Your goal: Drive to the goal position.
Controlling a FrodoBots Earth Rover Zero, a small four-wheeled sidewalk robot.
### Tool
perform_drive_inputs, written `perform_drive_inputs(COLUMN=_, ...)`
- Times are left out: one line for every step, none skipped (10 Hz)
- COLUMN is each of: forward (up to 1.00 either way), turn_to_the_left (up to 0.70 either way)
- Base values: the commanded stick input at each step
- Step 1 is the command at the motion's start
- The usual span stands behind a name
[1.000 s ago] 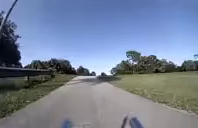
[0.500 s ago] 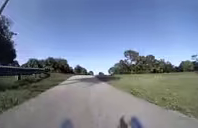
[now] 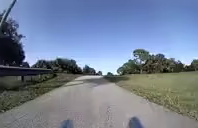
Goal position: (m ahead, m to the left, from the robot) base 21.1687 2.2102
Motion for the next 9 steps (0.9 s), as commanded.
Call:
perform_drive_inputs(forward=0.85, turn_to_the_left=0.00)
perform_drive_inputs(forward=0.85, turn_to_the_left=0.00)
perform_drive_inputs(forward=0.85, turn_to_the_left=0.00)
perform_drive_inputs(forward=0.85, turn_to_the_left=0.00)
perform_drive_inputs(forward=0.85, turn_to_the_left=0.00)
perform_drive_inputs(forward=0.85, turn_to_the_left=0.00)
perform_drive_inputs(forward=0.85, turn_to_the_left=0.00)
perform_drive_inputs(forward=0.85, turn_to_the_left=0.00)
perform_drive_inputs(forward=0.85, turn_to_the_left=0.00)
